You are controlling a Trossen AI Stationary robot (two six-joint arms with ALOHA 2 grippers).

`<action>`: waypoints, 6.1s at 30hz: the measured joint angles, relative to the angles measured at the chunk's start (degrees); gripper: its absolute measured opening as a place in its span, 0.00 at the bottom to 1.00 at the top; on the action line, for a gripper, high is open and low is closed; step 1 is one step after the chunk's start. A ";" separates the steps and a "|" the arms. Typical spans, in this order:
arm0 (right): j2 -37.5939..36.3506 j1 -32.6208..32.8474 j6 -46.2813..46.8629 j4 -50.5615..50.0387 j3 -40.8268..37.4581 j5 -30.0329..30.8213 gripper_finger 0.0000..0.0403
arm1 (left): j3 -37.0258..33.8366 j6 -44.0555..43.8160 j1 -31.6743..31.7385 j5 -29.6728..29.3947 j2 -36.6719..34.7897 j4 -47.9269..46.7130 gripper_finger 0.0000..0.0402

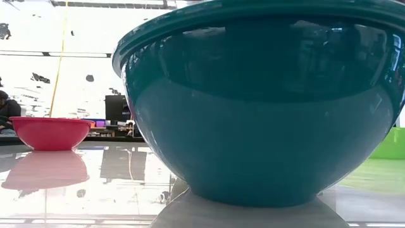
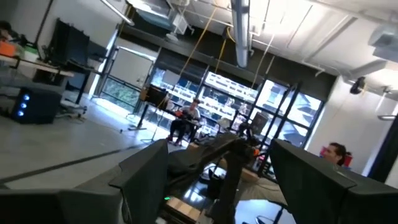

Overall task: Nest bowls inside each other
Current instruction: Stack the transparent blue bowl on top of the green bowl, then stack the blue bowl on top of the transparent blue bowl

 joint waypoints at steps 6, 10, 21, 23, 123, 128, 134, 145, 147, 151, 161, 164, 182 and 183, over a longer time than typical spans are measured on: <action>3.99 -0.92 1.21 -0.50 -0.04 -4.63 0.59 | 0.00 -2.57 0.29 1.23 -0.06 -1.67 0.67; 6.28 -0.76 3.28 -0.77 -0.06 -2.14 0.54 | 0.00 -3.28 0.29 1.23 -0.02 -1.89 0.67; 1.88 -2.45 8.14 7.46 0.05 -8.86 0.07 | -0.02 -3.47 0.29 0.73 0.07 -1.63 0.67; 1.21 -2.73 9.10 9.01 -0.13 -10.27 0.07 | -0.02 -3.87 0.29 0.73 0.08 -1.70 0.67; -21.92 51.88 67.71 22.72 -28.08 11.65 0.73 | -0.07 -11.62 0.29 2.54 0.09 -7.36 0.67; -17.01 51.66 68.32 26.89 -29.27 10.46 0.73 | -0.07 -13.86 0.28 2.53 0.11 -7.33 0.67; -10.46 51.79 67.66 32.59 -29.27 6.29 0.71 | -0.07 -16.32 0.28 2.69 0.11 -7.26 0.67; -12.36 51.73 61.52 35.60 -29.20 4.08 0.11 | -0.07 -17.22 0.29 2.63 0.22 -7.12 0.67; -14.05 51.58 61.14 35.55 -29.19 4.16 0.11 | -0.07 -17.22 0.27 2.65 0.45 -7.10 0.67; -18.29 50.67 57.99 35.68 -29.27 8.29 0.11 | -0.07 -16.78 0.29 2.45 0.70 -7.13 0.67; -27.48 37.37 48.71 25.32 -28.37 12.82 0.11 | -0.07 -16.68 0.29 2.27 1.78 -7.11 0.67; -28.06 32.34 43.19 13.73 -24.99 9.82 0.11 | -0.07 -17.09 0.27 2.28 2.03 -7.11 0.67; -15.15 21.19 23.38 -8.83 -10.00 -2.69 0.11 | -0.07 -18.35 0.29 2.33 2.34 -6.89 0.67; -14.17 21.21 23.21 -9.62 -9.28 -2.69 0.11 | -0.07 -18.37 0.29 2.35 2.34 -6.89 0.67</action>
